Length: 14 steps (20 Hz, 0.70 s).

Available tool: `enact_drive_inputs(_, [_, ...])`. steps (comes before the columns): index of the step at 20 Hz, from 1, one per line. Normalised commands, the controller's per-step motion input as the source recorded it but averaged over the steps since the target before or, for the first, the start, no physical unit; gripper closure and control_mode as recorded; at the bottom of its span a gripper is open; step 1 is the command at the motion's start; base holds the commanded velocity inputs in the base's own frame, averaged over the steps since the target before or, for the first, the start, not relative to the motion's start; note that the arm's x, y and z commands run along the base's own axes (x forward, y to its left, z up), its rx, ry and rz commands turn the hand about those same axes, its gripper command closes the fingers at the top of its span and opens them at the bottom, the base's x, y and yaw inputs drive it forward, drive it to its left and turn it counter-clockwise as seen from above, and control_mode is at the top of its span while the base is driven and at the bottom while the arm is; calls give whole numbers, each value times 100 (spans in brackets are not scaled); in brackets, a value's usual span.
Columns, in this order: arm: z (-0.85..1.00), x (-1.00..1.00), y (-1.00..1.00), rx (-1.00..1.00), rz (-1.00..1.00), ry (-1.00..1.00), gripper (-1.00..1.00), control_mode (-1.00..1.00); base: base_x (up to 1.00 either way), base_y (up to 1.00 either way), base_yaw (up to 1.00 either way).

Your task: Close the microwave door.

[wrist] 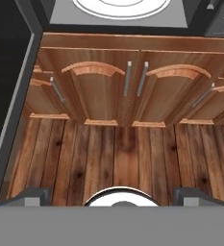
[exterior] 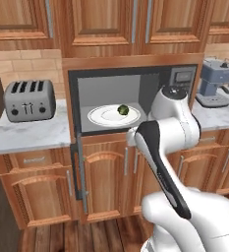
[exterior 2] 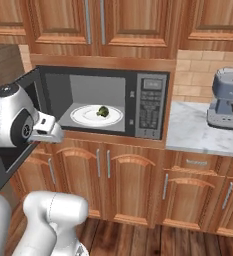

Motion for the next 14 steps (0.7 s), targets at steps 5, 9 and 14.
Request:
enact_drive_inputs(5, [0,0,0,0,0,-3,-100,-100,-32,11,0])
enact_drive_inputs(9, [2,0,0,-1,0,-26,-100,-100,0,0,0])
enact_drive_inputs(14, [44,0,7,0,0,-50,-100,-100,0,0,0])
